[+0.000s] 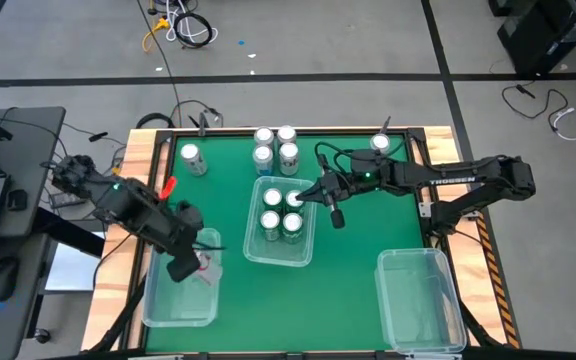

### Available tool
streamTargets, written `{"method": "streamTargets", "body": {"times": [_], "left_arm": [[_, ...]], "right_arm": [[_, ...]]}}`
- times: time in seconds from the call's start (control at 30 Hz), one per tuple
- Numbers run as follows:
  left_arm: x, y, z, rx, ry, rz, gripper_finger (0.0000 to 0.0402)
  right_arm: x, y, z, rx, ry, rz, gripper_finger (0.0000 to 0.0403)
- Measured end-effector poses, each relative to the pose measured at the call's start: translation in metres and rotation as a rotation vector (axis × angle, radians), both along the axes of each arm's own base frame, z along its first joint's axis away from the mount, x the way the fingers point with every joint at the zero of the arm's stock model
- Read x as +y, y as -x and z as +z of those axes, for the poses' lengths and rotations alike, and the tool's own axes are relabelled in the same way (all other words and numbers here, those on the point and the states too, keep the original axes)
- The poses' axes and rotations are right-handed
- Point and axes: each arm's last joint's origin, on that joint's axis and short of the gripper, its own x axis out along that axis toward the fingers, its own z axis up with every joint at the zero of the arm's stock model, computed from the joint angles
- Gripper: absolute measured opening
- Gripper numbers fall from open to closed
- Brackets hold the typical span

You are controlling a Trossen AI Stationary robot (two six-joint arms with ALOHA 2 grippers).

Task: Sort soda cans
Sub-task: Put the silver soda can into the bottom left bin

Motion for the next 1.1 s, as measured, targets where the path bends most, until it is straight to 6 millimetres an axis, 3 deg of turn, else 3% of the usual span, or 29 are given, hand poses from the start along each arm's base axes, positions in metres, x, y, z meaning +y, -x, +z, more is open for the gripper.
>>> {"method": "streamTargets", "body": {"times": [0.23, 0.57, 1.1], "left_arm": [[-0.02, 0.009, -0.039, 0.198, -0.004, -0.032, 0.0275], [-0.02, 0.015, -0.09, 0.379, -0.124, 0.008, 0.0275], [-0.012, 0.023, -0.131, 0.493, -0.265, 0.111, 0.0275]], "right_arm": [[0.005, 0.0, 0.0, -0.001, 0.001, 0.018, 0.0001], [0.009, -0.001, 0.001, -0.007, 0.002, 0.029, 0.0001], [0.013, -0.002, -0.001, -0.005, 0.005, 0.044, 0.0001]]}}
